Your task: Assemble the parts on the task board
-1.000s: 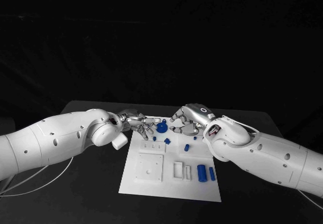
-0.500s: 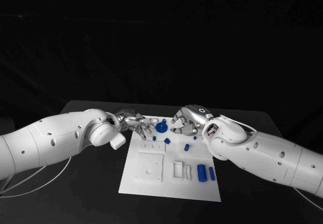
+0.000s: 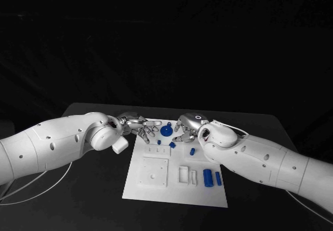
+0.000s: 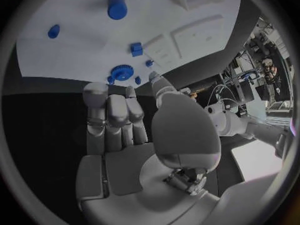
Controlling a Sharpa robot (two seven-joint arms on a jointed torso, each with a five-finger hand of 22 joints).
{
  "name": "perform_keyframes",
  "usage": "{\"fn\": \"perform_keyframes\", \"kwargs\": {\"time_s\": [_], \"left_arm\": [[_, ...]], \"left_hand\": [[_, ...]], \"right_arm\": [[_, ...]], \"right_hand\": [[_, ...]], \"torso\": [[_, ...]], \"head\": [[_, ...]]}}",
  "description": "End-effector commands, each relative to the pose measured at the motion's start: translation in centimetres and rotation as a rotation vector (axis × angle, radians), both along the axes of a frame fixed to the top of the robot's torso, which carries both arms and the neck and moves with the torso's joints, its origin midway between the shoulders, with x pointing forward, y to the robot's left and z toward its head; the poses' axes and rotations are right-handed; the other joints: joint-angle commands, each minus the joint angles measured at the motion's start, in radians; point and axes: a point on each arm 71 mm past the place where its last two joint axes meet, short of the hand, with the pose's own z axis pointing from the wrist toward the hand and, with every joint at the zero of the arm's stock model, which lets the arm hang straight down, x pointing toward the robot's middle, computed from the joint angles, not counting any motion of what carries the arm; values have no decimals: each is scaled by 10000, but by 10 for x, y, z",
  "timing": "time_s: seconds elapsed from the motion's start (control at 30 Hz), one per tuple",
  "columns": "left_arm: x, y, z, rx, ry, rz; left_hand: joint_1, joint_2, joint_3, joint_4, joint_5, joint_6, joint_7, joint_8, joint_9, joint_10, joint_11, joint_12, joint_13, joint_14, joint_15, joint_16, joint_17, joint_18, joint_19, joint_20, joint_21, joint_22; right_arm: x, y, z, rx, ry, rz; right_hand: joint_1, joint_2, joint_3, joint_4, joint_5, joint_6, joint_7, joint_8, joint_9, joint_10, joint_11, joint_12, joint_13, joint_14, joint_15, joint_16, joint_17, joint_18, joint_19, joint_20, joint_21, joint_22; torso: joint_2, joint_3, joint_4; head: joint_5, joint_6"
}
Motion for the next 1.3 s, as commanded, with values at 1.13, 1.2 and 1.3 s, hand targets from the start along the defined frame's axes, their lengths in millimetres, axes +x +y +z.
{"fn": "perform_keyframes", "kwargs": {"time_s": [1.13,1.2,1.3], "left_arm": [[-4,-10,2,-461,147,-192],[-3,-11,2,-462,150,-195],[-3,-11,2,-464,156,-208]], "left_hand": [[62,456,-310,-472,2,-72,4,-38,-95,-81,55,-89,-22,41,22,-62,-19,-75,9,37,-22,-30],[62,456,-310,-472,2,-72,4,-38,-95,-81,55,-89,-22,41,22,-62,-19,-75,9,37,-22,-30],[62,456,-310,-472,2,-72,4,-38,-95,-81,55,-89,-22,41,22,-62,-19,-75,9,37,-22,-30]], "right_arm": [[10,13,-42,-1772,786,-779],[9,14,-42,-1745,764,-742],[8,16,-43,-1712,746,-661]], "right_hand": [[11,-33,166,-91,-618,-26,14,12,0,-23,-14,196,35,-6,74,214,44,86,505,104,190,661],[18,-30,172,-99,-612,-14,13,12,2,-20,-16,199,37,-5,71,218,46,85,506,105,188,662],[42,-23,203,-130,-554,3,8,10,1,-13,-20,206,39,-3,69,230,52,83,511,104,203,671]], "torso": [[37,-75,141],[35,-75,134],[31,-73,125]], "head": [[-15,-145],[-13,-153],[-6,-165]]}}
